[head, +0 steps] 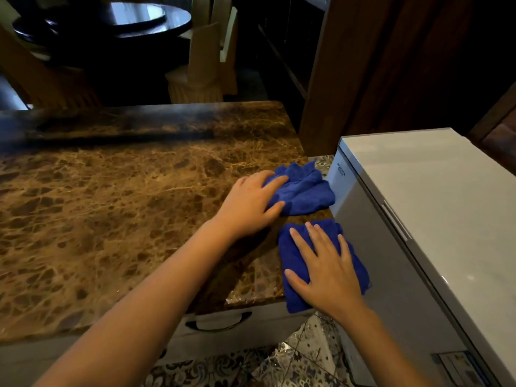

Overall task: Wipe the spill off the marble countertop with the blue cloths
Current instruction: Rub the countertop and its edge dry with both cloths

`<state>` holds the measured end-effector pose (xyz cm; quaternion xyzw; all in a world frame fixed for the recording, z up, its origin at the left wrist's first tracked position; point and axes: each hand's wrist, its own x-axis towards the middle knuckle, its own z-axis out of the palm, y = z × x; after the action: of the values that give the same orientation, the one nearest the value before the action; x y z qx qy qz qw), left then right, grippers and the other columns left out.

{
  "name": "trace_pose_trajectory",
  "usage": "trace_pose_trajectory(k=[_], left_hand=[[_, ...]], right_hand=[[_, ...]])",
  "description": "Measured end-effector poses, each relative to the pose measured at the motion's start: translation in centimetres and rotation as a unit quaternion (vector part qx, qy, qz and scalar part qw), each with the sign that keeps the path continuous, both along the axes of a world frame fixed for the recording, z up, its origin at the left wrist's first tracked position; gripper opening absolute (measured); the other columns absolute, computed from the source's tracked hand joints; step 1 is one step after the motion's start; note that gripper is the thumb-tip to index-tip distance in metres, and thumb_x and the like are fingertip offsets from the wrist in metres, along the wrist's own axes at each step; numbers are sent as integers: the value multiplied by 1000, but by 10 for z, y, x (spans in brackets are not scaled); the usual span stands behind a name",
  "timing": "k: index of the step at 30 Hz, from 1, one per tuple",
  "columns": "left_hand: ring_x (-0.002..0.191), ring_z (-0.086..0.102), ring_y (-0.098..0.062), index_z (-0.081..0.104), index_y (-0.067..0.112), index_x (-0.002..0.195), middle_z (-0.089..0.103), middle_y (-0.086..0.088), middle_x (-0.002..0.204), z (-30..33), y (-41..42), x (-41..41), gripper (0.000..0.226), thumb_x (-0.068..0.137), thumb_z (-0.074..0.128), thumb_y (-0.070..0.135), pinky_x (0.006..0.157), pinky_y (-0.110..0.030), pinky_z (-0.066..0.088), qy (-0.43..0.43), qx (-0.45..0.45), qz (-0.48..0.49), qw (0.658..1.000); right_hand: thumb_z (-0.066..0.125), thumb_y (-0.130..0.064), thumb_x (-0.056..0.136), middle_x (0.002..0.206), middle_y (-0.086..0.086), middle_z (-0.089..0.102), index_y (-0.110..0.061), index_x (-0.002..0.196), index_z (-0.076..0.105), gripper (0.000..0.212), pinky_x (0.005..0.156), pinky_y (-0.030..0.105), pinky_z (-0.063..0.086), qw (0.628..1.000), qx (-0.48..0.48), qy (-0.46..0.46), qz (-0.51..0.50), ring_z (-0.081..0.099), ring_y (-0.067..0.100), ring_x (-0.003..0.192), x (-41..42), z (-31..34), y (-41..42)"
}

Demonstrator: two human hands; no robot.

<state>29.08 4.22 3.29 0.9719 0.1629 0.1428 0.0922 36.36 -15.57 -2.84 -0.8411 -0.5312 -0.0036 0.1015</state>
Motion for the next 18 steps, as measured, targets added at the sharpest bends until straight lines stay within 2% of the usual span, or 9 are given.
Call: trace_pose_trajectory(k=[4, 7, 9, 11, 15, 18], left_hand=[[138, 24, -27, 23, 27, 144, 25, -12, 152, -20, 4, 64, 57, 93, 40, 44, 113, -46, 25, 111, 5, -51, 993], [144, 8, -26, 15, 36, 145, 11, -9, 158, -38, 9, 83, 57, 93, 35, 50, 116, -53, 11, 178, -12, -58, 982], [145, -2, -24, 10, 42, 144, 3, -6, 159, -50, 13, 84, 57, 92, 30, 55, 115, -57, 1, 191, -14, -52, 980], [145, -4, -24, 9, 46, 142, 2, -6, 159, -57, 16, 83, 57, 91, 29, 58, 111, -62, -4, 175, -18, -41, 984], [144, 6, -26, 13, 46, 142, 10, -7, 158, -59, 17, 83, 56, 90, 30, 59, 109, -67, 2, 156, -8, -34, 987], [138, 19, -26, 22, 39, 142, 25, -10, 151, -57, 15, 82, 53, 92, 32, 53, 105, -59, 19, 127, 36, -26, 991]], right_hand=[[32, -63, 81, 153, 7, 24, -32, 144, 13, 72, 110, 52, 2, 1000, -5, 14, 1, 14, 23, 141, 1, 1, 2], [34, -62, 80, 152, 8, 26, -32, 144, 13, 73, 110, 54, 4, 1000, -2, 26, 1, 16, 24, 141, 1, 0, 2], [35, -63, 80, 152, 8, 26, -33, 144, 12, 74, 111, 55, 5, 999, -1, 32, 3, 15, 24, 141, 1, 0, 2], [36, -62, 79, 151, 9, 28, -32, 144, 14, 75, 112, 55, 3, 999, -2, 32, 2, 18, 25, 140, 1, 1, 3], [38, -62, 78, 148, 11, 35, -29, 143, 20, 75, 106, 52, 5, 999, -4, 33, 6, 26, 27, 137, 0, 4, 2], [38, -63, 78, 148, 11, 35, -29, 143, 21, 75, 105, 53, 7, 999, -10, 30, 7, 27, 27, 137, 0, 6, 1]])
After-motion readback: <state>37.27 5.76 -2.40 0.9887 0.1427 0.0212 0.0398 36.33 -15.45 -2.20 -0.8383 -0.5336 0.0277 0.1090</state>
